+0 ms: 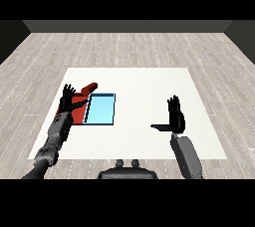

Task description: Pick the red can and put it in the red box

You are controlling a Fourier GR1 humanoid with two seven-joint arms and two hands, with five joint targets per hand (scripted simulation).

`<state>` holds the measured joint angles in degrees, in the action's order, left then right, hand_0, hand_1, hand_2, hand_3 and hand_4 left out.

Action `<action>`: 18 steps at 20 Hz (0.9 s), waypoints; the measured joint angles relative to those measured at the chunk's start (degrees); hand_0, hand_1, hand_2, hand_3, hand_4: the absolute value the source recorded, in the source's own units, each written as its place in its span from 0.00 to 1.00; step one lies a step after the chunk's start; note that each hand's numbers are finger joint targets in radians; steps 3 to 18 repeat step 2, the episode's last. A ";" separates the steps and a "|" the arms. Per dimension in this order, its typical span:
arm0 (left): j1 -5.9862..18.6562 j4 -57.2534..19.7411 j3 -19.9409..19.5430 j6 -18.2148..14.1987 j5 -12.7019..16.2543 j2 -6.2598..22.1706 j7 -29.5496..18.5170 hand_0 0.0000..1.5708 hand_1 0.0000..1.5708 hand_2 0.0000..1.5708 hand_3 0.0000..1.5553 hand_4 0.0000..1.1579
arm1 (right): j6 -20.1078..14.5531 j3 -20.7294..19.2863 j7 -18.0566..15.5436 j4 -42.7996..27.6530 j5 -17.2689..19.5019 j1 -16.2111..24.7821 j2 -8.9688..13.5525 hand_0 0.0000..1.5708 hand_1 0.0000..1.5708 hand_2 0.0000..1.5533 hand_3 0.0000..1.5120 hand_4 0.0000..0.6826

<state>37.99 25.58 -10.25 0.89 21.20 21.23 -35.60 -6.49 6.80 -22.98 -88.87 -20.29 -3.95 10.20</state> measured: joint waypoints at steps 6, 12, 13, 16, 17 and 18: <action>-1.54 4.19 0.05 3.05 1.54 -3.35 -3.16 0.00 0.00 0.00 0.00 0.00 | 0.92 0.00 -0.33 0.21 0.10 0.16 0.62 0.00 0.00 0.00 0.00 0.00; -1.54 4.19 0.05 3.05 1.54 -3.35 -3.16 0.00 0.00 0.00 0.00 0.00 | 0.92 0.00 -0.33 0.21 0.10 0.16 0.62 0.00 0.00 0.00 0.00 0.00; -1.54 4.19 0.05 3.05 1.54 -3.35 -3.16 0.00 0.00 0.00 0.00 0.00 | 0.92 0.00 -0.33 0.21 0.10 0.16 0.62 0.00 0.00 0.00 0.00 0.00; -1.54 4.19 0.05 3.05 1.54 -3.35 -3.16 0.00 0.00 0.00 0.00 0.00 | 0.92 0.00 -0.33 0.21 0.10 0.16 0.62 0.00 0.00 0.00 0.00 0.00; -1.54 4.19 0.05 3.05 1.54 -3.35 -3.16 0.00 0.00 0.00 0.00 0.00 | 0.92 0.00 -0.33 0.21 0.10 0.16 0.62 0.00 0.00 0.00 0.00 0.00; -1.54 4.19 0.05 3.05 1.54 -3.35 -3.16 0.00 0.00 0.00 0.00 0.00 | 0.92 0.00 -0.33 0.21 0.10 0.16 0.62 0.00 0.00 0.00 0.00 0.00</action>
